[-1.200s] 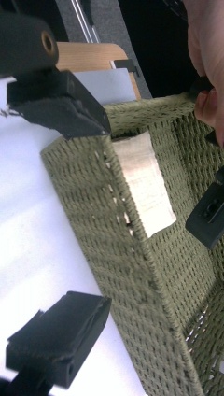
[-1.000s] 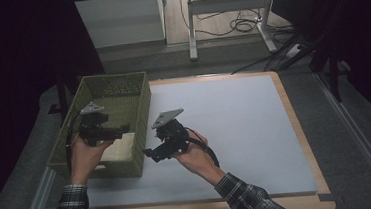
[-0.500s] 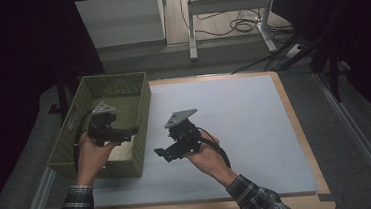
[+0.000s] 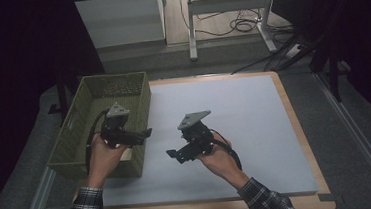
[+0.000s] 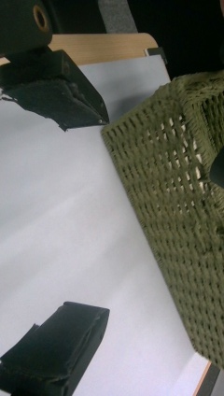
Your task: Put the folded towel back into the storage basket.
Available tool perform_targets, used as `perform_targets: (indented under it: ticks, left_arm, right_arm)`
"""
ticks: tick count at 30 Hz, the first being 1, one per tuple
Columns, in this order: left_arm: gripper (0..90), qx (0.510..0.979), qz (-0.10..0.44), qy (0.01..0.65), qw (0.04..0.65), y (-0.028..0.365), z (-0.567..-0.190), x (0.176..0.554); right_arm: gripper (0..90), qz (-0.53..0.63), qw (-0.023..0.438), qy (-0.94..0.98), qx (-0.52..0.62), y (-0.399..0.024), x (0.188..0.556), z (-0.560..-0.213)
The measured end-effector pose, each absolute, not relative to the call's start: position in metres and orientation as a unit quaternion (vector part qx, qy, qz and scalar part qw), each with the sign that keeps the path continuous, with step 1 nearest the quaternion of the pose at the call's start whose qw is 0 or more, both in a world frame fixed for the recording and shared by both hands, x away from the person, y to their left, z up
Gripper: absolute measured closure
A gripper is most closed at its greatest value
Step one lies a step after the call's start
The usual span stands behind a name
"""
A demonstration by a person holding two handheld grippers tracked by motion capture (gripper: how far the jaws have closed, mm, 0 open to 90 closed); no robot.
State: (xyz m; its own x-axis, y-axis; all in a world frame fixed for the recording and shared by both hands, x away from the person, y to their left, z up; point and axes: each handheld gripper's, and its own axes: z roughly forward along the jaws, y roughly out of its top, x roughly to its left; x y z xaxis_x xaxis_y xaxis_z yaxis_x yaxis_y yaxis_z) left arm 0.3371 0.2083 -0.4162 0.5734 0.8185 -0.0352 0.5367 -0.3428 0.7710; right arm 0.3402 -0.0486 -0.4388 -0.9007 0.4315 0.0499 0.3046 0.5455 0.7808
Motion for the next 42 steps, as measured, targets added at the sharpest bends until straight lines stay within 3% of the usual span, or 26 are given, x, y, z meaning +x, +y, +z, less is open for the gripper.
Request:
perform_targets:
  ticks: [42]
  left_arm:
    - [0.4, 0.834, 0.156, 0.361, 0.386, 0.098, -0.436, 0.328]
  right_arm:
    - [6.2, 0.396, 0.116, 0.87, 0.269, -0.184, 0.331, -0.448]
